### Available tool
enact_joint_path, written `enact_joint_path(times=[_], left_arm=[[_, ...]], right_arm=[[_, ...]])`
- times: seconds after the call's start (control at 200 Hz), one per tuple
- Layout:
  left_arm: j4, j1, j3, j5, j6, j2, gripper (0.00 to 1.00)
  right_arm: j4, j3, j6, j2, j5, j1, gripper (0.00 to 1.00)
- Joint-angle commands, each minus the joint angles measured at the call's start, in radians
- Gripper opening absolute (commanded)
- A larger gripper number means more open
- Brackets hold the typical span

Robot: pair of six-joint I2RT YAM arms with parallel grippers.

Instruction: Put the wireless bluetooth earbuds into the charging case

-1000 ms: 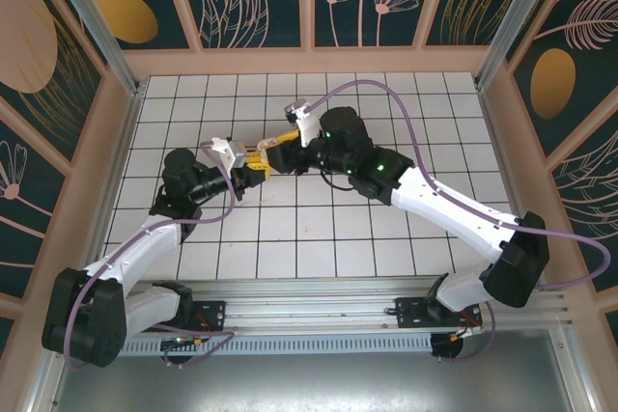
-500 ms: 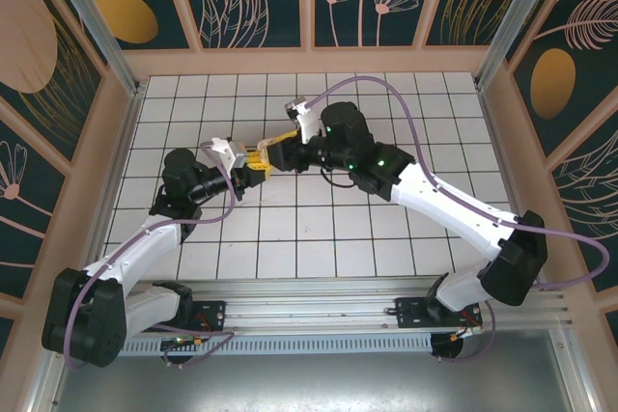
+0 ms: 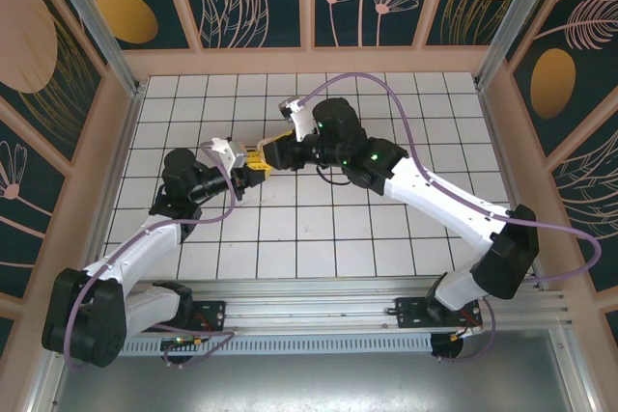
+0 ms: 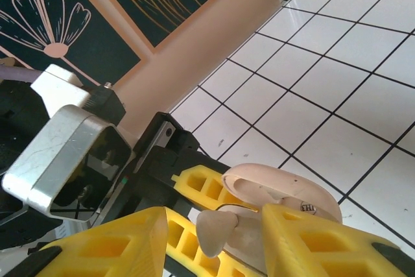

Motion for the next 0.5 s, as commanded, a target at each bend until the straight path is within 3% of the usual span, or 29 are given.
enact_joint_path(times=[0.0, 0.495], left_arm=[[0.024, -0.004, 0.031, 0.001, 0.02, -0.019, 0.03], [-0.106, -0.006, 0.071, -0.068, 0.09, -0.001, 0.03]], right_arm=[[-0.022, 0.038, -0.029, -0.002, 0.018, 0.008, 0.43], [-0.341, 0.274, 0.058, 0.095, 0.181, 0.05, 0.37]])
